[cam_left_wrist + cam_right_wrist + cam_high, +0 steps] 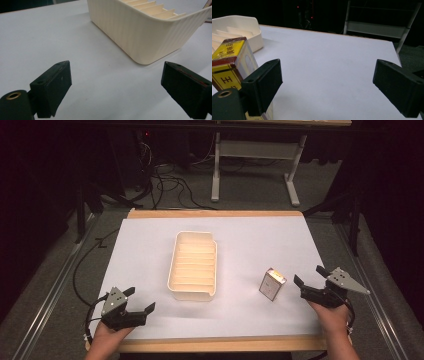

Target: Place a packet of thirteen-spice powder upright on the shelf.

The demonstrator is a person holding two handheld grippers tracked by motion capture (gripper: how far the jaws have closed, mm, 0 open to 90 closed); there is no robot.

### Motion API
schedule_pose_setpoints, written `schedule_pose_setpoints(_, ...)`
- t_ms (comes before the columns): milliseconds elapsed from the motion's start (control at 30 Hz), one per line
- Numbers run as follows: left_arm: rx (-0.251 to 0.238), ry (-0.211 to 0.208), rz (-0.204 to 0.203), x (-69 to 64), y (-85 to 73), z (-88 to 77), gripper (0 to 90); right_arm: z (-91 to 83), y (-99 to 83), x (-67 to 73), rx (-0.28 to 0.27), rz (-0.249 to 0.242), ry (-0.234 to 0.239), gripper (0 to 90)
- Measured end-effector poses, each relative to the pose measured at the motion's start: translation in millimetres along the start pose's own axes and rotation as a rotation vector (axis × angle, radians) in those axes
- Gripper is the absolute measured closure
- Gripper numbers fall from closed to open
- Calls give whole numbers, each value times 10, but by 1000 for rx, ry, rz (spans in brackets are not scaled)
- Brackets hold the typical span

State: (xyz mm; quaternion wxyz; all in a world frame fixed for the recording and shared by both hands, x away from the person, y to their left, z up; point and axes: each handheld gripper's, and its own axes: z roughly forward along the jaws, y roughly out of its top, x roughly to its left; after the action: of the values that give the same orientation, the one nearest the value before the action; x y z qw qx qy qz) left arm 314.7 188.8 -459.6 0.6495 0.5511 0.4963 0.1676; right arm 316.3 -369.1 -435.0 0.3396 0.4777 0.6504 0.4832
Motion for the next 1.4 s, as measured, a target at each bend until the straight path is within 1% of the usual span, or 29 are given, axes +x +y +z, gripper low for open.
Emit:
schedule_pose_setpoints(100,0,1,-1,-2,-3,4,101,2,-1,1,3,5,2,88)
schedule_pose_setpoints(267,5,-1,3,-5,-6,10,102,3,1,13,6,-4,13,88)
schedule_pose_setpoints(333,2,-2,-3,-8,-7,15,102,2,0,13,7,-3,15,88)
schedule_pose_setpoints(400,8,-5,2,-9,-12,23,101,-3,-3,11,8,3,16,88)
schedule_pose_setpoints(633,16,-12,1,-20,-20,35,101,-20,6,22,5,1,22,93)
schedule_pose_setpoints(700,19,-12,8,-16,-22,37,101,-30,27,27,-2,-3,34,94)
schedule_pose_setpoints(733,19,-13,2,-21,-23,39,101,-40,47,27,-7,-5,41,102)
schedule_pose_setpoints(867,25,-17,3,-25,-28,43,102,-107,136,40,-34,6,61,117)
schedule_pose_setpoints(933,26,-17,2,-26,-29,45,101,-120,152,46,-37,5,66,118)
schedule_pose_setpoints(967,27,-19,2,-30,-33,48,101,-135,178,66,-42,-3,78,119)
schedule_pose_setpoints(1067,29,-21,4,-32,-37,49,101,-151,214,98,-52,1,109,119)
schedule_pose_setpoints(1167,32,-21,7,-29,-38,49,101,-158,244,141,-58,-6,129,119)
schedule_pose_setpoints(1200,32,-21,7,-29,-38,49,101,-158,244,141,-58,-6,129,119)
schedule_pose_setpoints(1267,32,-21,8,-29,-38,50,102,-164,271,193,-63,-19,145,118)
schedule_pose_setpoints(1400,31,-23,3,-33,-39,51,101,-168,299,253,-68,-30,164,117)
